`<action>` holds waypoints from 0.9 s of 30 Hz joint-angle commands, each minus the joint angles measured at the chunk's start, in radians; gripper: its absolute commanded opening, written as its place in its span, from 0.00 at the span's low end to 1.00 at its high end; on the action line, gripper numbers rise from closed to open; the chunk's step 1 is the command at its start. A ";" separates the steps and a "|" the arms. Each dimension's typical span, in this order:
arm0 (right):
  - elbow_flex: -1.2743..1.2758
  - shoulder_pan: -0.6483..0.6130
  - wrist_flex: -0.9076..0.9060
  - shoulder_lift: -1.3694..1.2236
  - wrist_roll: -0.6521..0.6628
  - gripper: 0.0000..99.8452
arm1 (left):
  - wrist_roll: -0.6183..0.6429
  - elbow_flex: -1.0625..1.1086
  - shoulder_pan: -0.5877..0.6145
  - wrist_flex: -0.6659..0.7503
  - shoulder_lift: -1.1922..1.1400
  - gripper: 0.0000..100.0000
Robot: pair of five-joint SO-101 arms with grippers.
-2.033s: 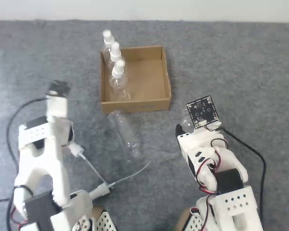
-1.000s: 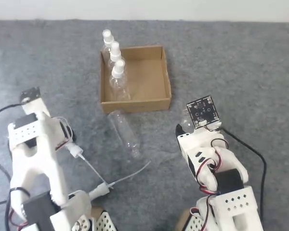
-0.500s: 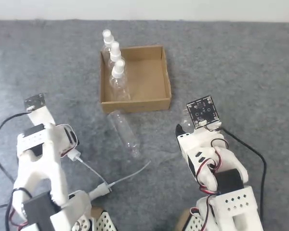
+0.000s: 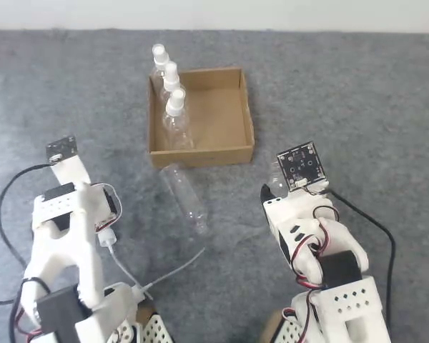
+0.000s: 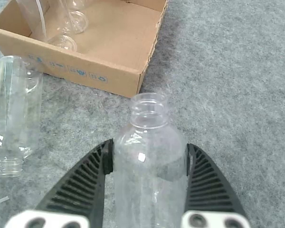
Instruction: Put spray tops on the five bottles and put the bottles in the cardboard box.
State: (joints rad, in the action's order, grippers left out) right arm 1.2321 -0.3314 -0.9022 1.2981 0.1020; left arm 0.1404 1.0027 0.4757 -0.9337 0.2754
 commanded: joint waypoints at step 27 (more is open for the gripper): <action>-0.009 0.002 0.019 0.016 0.021 0.10 | 0.003 0.028 -0.011 -0.069 0.011 0.00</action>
State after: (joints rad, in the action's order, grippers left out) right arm 1.2321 -0.3314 -0.9022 1.2981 0.1020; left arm 0.1419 1.0380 0.4634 -0.9889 0.2754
